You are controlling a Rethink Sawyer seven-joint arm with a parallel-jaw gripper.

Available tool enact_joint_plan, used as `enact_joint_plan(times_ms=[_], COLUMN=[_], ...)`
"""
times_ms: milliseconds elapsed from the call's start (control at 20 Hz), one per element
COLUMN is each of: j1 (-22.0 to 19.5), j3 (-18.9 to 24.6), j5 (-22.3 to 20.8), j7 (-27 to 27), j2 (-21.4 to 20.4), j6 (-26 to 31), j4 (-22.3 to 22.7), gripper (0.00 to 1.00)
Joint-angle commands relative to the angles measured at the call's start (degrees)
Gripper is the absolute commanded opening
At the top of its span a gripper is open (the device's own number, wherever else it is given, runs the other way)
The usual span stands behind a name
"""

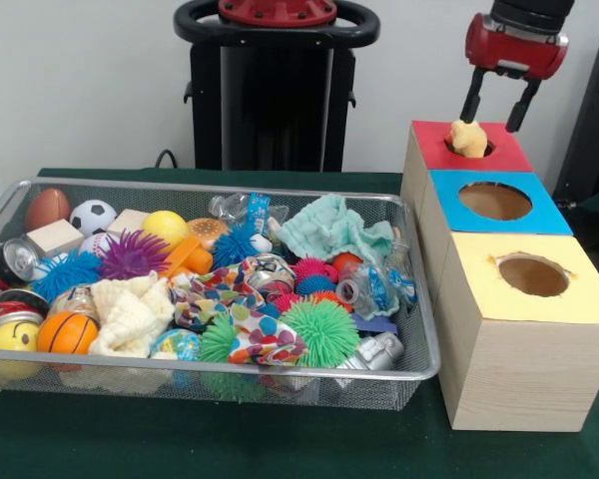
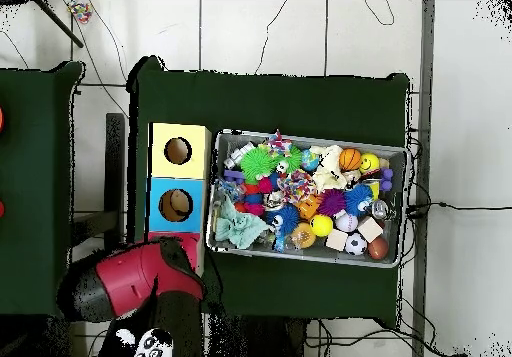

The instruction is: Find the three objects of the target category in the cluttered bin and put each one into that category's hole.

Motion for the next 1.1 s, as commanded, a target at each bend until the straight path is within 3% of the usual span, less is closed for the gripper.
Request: enact_joint_plan(times_ms=[50, 500, 1100], j1=[-1.24, -0.13, 0.18], j3=[3.25, 3.53, 3.19], j5=[1.58, 4.35, 3.87], j7=[3.61, 2.15, 3.42], j2=[-0.29, -8.13, -5.91], j6=[1.07, 9.65, 3.97], j4=[2.36, 1.78, 3.66], gripper=[1.0, 1.0, 1.0])
